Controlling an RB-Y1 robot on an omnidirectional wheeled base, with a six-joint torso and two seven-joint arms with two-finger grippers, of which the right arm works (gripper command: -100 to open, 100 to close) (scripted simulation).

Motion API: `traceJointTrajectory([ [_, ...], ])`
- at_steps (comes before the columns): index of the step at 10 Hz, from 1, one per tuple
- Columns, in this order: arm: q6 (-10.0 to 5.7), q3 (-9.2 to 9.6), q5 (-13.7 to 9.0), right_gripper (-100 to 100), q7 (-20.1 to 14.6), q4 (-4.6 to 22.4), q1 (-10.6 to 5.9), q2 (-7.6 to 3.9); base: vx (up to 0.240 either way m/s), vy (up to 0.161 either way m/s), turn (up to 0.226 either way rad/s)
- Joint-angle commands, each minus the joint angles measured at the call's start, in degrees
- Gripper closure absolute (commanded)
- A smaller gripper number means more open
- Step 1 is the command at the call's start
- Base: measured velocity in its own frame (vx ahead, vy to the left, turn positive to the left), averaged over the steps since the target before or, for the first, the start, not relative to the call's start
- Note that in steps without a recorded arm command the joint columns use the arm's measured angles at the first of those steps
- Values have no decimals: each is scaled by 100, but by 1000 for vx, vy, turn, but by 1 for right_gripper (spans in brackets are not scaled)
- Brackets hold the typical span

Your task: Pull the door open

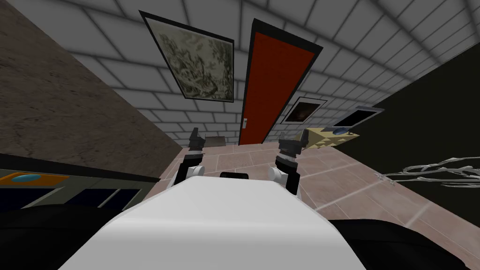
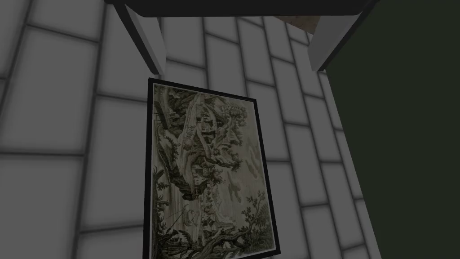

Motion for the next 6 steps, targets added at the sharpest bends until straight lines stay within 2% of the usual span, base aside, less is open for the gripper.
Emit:
traceJointTrajectory([
  [1,-23,28,-177,-100,-66,158,-66,-58,57,-4,127],
  [6,-100,120,-773,-100,-287,691,-287,-230,102,-36,120],
])
